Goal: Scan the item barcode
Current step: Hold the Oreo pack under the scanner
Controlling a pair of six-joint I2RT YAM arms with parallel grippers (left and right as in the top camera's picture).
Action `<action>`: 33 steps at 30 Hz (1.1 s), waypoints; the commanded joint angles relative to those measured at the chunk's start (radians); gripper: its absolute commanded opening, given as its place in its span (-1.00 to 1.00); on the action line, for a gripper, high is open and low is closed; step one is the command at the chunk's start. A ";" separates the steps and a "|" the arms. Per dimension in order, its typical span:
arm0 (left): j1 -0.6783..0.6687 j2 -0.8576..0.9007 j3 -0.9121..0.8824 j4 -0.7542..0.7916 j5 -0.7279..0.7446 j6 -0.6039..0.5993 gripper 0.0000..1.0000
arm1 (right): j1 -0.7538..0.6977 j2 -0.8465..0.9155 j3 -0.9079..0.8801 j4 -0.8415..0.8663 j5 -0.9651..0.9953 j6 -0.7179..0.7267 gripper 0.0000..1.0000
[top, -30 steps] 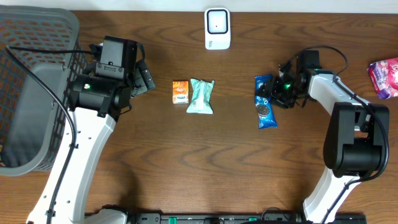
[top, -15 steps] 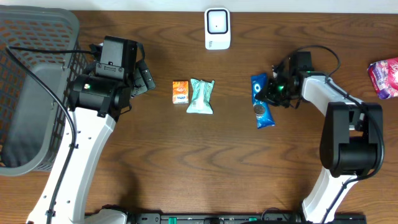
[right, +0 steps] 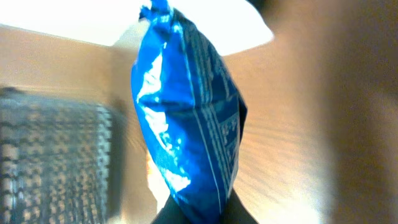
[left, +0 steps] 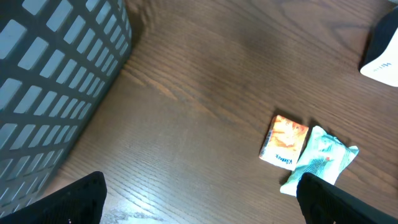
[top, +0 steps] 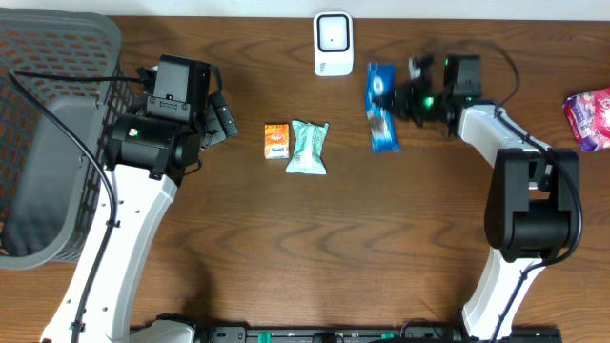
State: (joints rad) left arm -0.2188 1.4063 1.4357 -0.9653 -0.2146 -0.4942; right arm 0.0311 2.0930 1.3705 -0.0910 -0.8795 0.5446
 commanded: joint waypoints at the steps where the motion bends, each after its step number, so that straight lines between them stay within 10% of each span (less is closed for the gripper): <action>1: 0.003 0.003 0.001 -0.003 -0.002 -0.001 0.96 | 0.041 -0.008 0.039 0.216 -0.047 0.231 -0.98; 16: 0.003 0.003 0.001 -0.003 -0.002 -0.001 0.96 | 0.255 0.060 0.055 0.720 0.752 0.472 -0.98; 33: 0.003 0.003 0.001 -0.003 -0.002 -0.001 0.96 | 0.242 0.290 0.587 0.422 0.709 0.293 -0.98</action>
State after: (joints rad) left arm -0.2188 1.4063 1.4357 -0.9657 -0.2146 -0.4942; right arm 0.2863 2.3959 1.8942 0.3389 -0.1337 0.9604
